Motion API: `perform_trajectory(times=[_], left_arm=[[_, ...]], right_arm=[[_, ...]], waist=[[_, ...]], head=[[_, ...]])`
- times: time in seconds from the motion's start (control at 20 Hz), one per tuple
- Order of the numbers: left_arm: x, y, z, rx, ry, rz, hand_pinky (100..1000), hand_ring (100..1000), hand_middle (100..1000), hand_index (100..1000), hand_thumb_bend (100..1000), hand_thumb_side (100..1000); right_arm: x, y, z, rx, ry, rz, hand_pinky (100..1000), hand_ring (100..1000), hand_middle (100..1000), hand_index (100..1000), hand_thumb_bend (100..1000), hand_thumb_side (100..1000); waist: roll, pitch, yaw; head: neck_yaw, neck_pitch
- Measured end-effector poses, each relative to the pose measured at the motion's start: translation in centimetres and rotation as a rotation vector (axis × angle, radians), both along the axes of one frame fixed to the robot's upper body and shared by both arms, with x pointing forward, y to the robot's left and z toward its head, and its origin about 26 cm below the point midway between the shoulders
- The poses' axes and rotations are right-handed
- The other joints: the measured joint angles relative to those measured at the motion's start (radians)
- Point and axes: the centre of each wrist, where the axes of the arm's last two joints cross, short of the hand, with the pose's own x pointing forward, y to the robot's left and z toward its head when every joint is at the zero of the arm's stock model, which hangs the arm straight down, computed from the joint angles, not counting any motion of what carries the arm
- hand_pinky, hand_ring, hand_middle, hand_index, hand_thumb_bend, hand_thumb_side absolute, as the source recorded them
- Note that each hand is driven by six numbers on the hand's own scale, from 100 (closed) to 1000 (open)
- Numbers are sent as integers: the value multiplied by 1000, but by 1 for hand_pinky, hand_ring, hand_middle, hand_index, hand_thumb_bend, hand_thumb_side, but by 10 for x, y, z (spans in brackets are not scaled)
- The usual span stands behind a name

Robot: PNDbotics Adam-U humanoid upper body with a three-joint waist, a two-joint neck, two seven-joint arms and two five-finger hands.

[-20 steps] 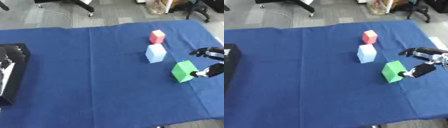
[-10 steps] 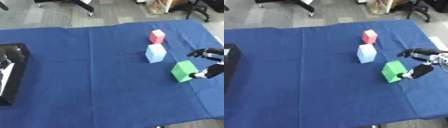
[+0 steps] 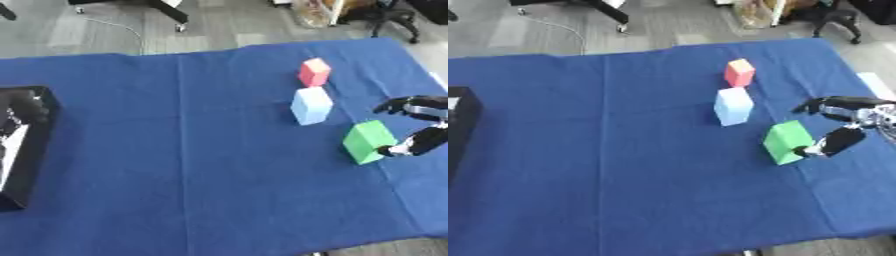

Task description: Pick up the objects with one hand, pass them to the other hand, and then place them into the box on the other side of the table.

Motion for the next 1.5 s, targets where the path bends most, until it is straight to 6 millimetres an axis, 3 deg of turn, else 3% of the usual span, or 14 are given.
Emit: perform_trajectory(times=[1.05, 1.5], left_arm=[[0, -2, 0, -9, -1, -7, 667, 632, 596, 725, 333, 864], [0, -2, 0, -8, -2, -9, 666, 633, 596, 725, 333, 863]], right_arm=[[6, 1, -7, -13, 38, 17, 912, 934, 909, 928, 388, 402], [8, 3, -8, -14, 53, 28, 906, 904, 835, 885, 356, 375]], waist=[[3, 3, 5], [3, 3, 6]], head=[[-5, 0], [-5, 0]])
